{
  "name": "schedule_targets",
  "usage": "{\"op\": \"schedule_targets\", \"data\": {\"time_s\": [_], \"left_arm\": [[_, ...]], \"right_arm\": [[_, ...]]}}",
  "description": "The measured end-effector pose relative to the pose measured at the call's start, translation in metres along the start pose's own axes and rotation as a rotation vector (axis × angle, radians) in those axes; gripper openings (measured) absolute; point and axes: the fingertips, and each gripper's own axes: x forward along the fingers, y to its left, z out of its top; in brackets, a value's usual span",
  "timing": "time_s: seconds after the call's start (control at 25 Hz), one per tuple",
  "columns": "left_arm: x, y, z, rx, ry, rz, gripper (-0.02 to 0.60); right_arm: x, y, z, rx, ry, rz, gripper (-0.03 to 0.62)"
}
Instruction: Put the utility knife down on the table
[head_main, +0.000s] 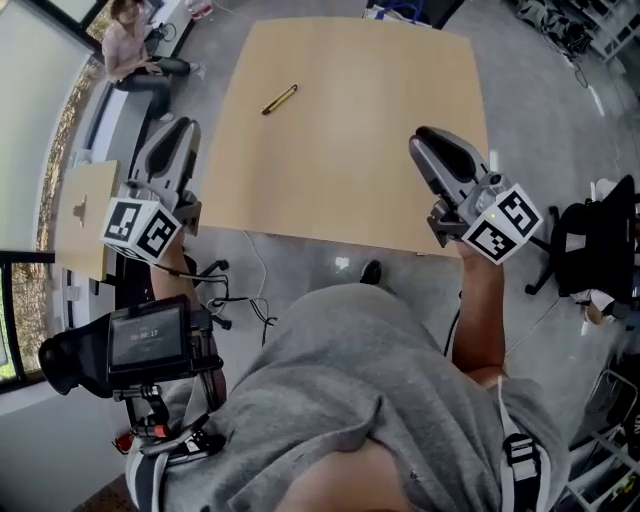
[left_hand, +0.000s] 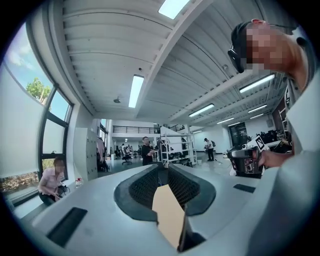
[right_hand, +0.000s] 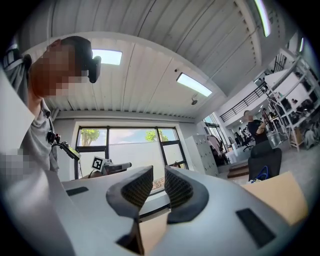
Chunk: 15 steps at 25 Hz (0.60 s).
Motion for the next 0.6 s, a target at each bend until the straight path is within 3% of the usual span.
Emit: {"op": "schedule_targets", "data": {"time_s": [0.2, 0.36, 0.6], "left_arm": [[-0.079, -0.014, -0.03, -0.058, -0.01, 0.008, 0.051], [-0.137, -0.028, -0.057, -0.048, 0.012, -0.024, 0.04], [-0.21, -0.017, -0.082, -0.101, -0.005, -0.048, 0.034]], "right_arm": [[-0.008, 0.059, -0.02, -0.021, -0.001, -0.034, 0.072], [-0.013, 0.118, -0.044, -0.019, -0.004, -0.028, 0.067], [-0.006, 0.182, -0.072, -0.032, 0.004, -0.05, 0.061]]}}
